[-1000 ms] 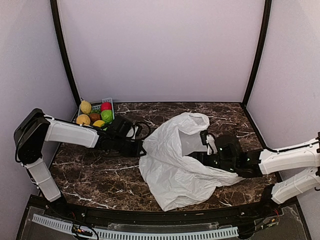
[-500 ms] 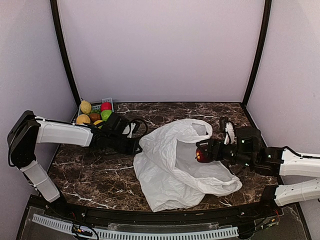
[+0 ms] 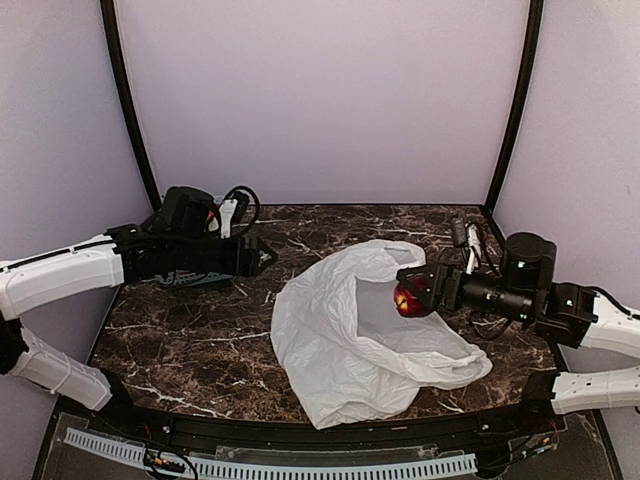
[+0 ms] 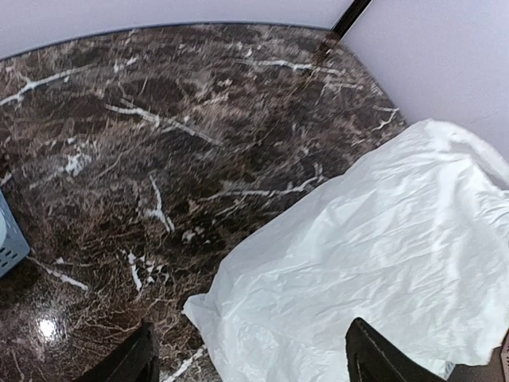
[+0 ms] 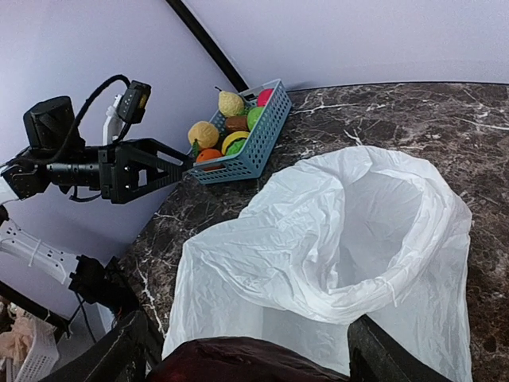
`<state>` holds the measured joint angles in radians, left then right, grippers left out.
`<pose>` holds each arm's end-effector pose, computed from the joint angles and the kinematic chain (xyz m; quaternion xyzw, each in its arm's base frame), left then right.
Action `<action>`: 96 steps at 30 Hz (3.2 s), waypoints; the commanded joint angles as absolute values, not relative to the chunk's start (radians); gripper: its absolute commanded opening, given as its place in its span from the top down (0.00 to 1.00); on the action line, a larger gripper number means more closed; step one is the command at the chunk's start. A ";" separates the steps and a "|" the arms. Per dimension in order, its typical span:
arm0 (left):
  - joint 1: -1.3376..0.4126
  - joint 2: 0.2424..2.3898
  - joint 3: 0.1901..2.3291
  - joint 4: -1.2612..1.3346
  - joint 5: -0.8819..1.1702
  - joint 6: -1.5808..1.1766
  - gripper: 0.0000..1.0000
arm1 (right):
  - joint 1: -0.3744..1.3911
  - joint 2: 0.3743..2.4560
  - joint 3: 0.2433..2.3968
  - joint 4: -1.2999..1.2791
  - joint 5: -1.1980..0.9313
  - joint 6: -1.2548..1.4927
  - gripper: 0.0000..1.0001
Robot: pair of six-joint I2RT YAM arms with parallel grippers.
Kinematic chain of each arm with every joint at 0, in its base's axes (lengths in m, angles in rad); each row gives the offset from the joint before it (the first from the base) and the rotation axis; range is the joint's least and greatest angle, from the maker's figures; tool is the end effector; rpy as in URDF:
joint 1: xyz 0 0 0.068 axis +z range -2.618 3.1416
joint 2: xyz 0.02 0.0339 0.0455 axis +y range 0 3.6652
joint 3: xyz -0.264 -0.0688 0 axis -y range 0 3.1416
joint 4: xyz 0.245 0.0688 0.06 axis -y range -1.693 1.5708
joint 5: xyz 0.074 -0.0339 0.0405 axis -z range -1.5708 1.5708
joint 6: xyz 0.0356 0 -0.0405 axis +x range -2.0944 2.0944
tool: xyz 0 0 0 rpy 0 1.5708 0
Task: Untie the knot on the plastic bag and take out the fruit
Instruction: Pass from the right arm to the left
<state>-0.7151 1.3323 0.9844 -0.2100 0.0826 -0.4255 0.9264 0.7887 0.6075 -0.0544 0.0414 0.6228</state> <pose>0.2256 -0.1998 0.2849 0.1459 0.8617 -0.2921 0.3885 0.1167 0.1528 0.2901 -0.1061 0.7781 0.4213 0.4537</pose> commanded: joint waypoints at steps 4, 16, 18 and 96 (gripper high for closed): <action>-0.738 1.153 1.011 -0.211 0.269 -0.406 0.24 | 0.920 0.793 0.688 0.043 -0.116 0.612 0.75; -0.975 1.193 1.037 0.064 0.327 -0.452 0.19 | 0.958 1.091 0.937 0.233 -0.188 0.603 0.76; -0.995 1.199 1.031 0.106 0.311 -0.468 0.18 | 0.984 1.137 0.969 0.246 -0.171 0.609 0.76; -1.060 1.322 1.132 0.085 0.219 -0.471 0.65 | 1.055 1.238 1.035 0.212 -0.007 0.683 0.01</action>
<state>-1.0569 1.3380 1.1049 0.1181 0.2173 -0.4660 1.0485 1.2816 1.0462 0.2199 -0.0521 0.6918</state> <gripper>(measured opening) 0.716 0.984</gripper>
